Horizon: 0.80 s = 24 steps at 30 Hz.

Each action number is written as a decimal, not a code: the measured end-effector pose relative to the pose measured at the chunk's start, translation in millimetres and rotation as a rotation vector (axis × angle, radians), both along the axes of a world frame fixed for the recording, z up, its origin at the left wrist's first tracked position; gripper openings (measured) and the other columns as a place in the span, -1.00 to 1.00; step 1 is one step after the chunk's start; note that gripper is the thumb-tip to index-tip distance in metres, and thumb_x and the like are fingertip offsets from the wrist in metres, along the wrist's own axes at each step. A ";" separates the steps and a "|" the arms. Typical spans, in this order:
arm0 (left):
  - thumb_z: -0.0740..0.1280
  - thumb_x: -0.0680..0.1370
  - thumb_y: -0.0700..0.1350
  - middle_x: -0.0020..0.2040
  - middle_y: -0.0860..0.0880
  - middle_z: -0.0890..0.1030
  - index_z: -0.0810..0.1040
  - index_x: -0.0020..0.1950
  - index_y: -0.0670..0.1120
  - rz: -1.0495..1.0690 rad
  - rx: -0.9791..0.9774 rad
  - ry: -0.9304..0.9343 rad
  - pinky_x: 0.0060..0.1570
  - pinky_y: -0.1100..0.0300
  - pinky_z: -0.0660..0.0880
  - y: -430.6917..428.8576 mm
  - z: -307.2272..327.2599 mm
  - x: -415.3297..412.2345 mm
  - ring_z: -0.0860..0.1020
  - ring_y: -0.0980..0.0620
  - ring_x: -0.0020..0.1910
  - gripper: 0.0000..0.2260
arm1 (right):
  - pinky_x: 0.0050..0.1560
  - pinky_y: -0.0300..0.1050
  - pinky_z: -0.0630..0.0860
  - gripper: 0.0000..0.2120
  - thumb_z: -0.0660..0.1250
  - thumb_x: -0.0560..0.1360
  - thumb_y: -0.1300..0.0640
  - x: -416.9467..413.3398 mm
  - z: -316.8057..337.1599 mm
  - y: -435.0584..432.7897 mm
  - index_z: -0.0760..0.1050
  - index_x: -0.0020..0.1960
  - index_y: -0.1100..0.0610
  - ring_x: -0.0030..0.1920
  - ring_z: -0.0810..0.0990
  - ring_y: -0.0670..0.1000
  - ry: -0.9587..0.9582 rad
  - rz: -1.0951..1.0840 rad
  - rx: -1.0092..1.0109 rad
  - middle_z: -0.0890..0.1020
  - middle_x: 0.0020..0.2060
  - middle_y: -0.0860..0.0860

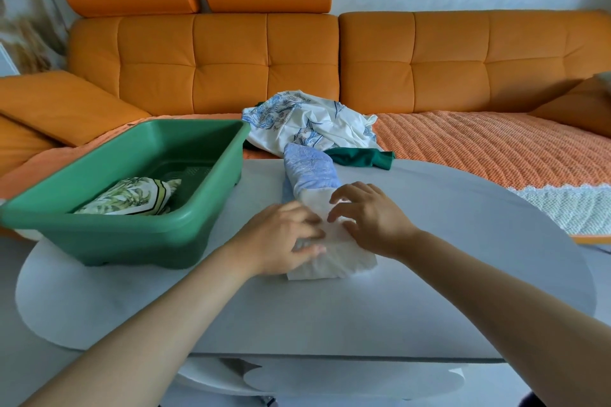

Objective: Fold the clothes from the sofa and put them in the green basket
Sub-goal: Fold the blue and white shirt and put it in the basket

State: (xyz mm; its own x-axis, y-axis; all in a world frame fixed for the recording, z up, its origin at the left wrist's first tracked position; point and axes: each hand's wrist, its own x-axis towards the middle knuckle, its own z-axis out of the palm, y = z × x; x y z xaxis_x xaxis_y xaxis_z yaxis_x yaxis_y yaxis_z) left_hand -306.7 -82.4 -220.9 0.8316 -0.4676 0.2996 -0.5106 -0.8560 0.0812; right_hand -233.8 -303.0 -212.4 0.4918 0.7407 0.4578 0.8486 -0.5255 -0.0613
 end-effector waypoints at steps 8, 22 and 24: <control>0.24 0.28 0.55 0.63 0.12 0.03 0.07 0.63 0.05 0.120 0.097 0.259 0.52 0.25 -0.05 9.4 -18.9 -6.0 -0.03 0.19 0.59 0.05 | 0.43 -0.01 0.34 -0.32 0.39 0.36 -0.15 -20.4 -2.9 -17.7 0.46 0.44 0.06 0.41 0.44 0.08 0.040 0.093 -0.372 0.47 0.42 0.05; 0.22 0.40 0.25 -0.35 0.17 0.51 0.50 -0.19 -0.02 0.320 -0.567 0.436 -0.26 0.15 0.37 1.8 9.5 0.9 0.44 0.19 -0.36 -0.66 | -0.23 -0.08 0.41 -0.67 0.24 0.62 -0.04 -3.8 24.6 -20.8 0.48 -0.20 0.17 -0.28 0.47 -0.01 0.606 -0.195 0.020 0.56 -0.30 0.03; 0.30 0.52 0.16 -0.39 0.21 0.50 0.52 -0.28 0.06 0.296 -0.666 0.435 -0.30 0.21 0.32 4.1 12.4 3.7 0.42 0.25 -0.40 -0.75 | -0.26 -0.10 0.40 -0.68 0.23 0.63 -0.04 1.7 20.3 -17.8 0.47 -0.23 0.12 -0.27 0.48 -0.03 0.629 -0.249 0.087 0.55 -0.30 0.01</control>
